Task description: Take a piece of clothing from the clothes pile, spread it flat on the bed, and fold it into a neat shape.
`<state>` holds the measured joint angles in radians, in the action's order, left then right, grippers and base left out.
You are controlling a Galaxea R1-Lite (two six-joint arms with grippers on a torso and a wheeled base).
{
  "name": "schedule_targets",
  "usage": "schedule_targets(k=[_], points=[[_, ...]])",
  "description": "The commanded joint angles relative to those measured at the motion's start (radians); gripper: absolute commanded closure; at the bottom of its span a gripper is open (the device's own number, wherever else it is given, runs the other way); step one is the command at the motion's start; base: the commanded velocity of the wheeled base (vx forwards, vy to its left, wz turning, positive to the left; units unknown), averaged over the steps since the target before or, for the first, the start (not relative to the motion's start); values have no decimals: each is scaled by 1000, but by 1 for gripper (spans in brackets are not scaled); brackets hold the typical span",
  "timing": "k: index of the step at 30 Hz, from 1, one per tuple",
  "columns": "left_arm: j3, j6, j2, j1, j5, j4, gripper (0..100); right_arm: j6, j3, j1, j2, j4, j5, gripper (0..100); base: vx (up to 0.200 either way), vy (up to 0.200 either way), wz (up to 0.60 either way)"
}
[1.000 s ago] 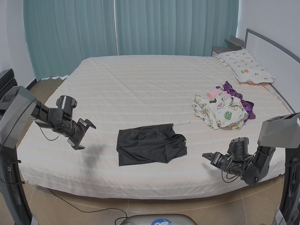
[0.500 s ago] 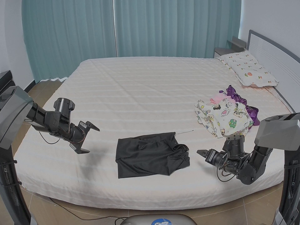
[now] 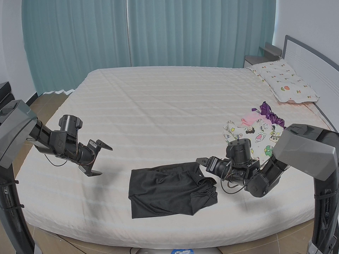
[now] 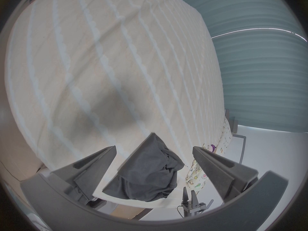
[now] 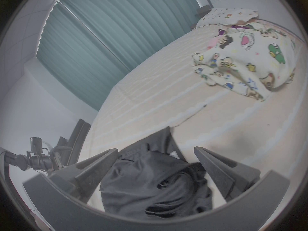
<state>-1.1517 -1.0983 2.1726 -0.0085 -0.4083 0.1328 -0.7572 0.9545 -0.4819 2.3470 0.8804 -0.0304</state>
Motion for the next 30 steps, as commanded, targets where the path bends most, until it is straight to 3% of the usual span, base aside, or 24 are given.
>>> schedule_targets(k=[1,30], points=[[67,2,-2,-1,5,53,0,-36,0,-35,46,-12,15,0,0,0,0],[78,3,0,-2,6,65,0,-50,-51,-73,5,-80,20,0,0,0,0]])
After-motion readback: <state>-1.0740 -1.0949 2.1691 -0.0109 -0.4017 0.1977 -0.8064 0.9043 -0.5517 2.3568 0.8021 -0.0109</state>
